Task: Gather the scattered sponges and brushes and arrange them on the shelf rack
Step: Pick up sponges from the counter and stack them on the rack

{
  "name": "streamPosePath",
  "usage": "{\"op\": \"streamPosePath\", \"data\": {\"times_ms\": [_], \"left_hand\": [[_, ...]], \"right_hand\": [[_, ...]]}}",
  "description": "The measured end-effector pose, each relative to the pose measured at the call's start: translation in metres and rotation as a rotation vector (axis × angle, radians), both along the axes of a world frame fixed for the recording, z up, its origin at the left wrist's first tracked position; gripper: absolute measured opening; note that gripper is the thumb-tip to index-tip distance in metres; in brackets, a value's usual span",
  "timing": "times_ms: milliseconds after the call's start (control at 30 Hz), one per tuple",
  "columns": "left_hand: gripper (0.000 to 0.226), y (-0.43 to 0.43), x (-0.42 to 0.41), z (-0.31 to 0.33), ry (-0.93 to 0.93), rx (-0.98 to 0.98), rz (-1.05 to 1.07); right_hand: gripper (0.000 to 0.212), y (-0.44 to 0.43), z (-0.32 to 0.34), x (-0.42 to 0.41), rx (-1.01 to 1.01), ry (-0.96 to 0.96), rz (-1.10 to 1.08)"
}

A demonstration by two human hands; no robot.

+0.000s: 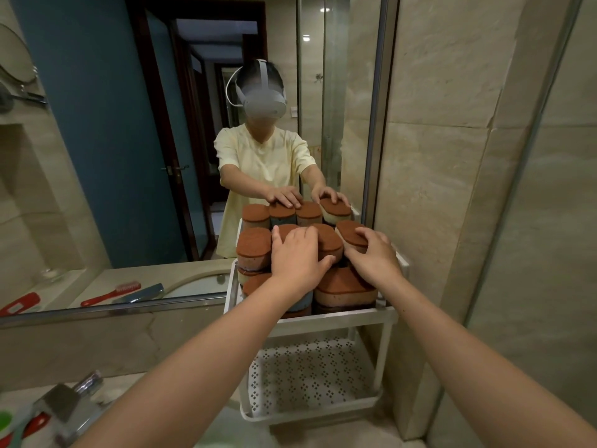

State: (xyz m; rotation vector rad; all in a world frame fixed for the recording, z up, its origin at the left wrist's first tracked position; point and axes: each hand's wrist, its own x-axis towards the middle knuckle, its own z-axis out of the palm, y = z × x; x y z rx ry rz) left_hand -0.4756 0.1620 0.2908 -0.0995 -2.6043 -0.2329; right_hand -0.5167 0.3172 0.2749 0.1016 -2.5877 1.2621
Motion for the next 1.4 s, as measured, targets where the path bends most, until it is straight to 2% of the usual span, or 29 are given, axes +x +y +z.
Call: {"op": "streamPosePath", "data": {"times_ms": [100, 233, 400, 500, 633, 1033, 1333, 1400], "left_hand": [[0.049, -0.003, 0.007, 0.002, 0.009, 0.091, -0.034], [0.046, -0.013, 0.027, 0.002, 0.094, 0.245, -0.056], [0.033, -0.031, 0.065, -0.004, 0.226, 0.481, -0.045], [0.028, -0.045, 0.095, -0.012, 0.247, 0.692, -0.037], [0.027, -0.076, 0.142, -0.026, 0.298, 0.806, 0.022], [0.036, -0.177, 0.294, -0.084, 0.328, 0.868, 0.387], [0.034, -0.224, 0.478, -0.121, 0.387, 0.950, 0.710], [0.034, -0.228, 0.521, -0.128, 0.414, 0.952, 0.788]], "right_hand": [[0.059, 0.000, 0.002, 0.008, 0.004, 0.018, 0.003], [0.055, -0.011, 0.008, 0.028, -0.019, 0.163, -0.024], [0.047, -0.041, 0.016, 0.067, -0.174, 0.359, 0.113], [0.048, -0.066, 0.016, 0.094, -0.225, 0.389, 0.258], [0.048, -0.108, 0.010, 0.130, -0.270, 0.342, 0.445], [0.050, -0.236, -0.061, 0.251, -0.255, 0.125, 0.764], [0.050, -0.311, -0.101, 0.408, -0.156, 0.024, 1.130], [0.043, -0.323, -0.109, 0.447, -0.117, 0.001, 1.190]]}}
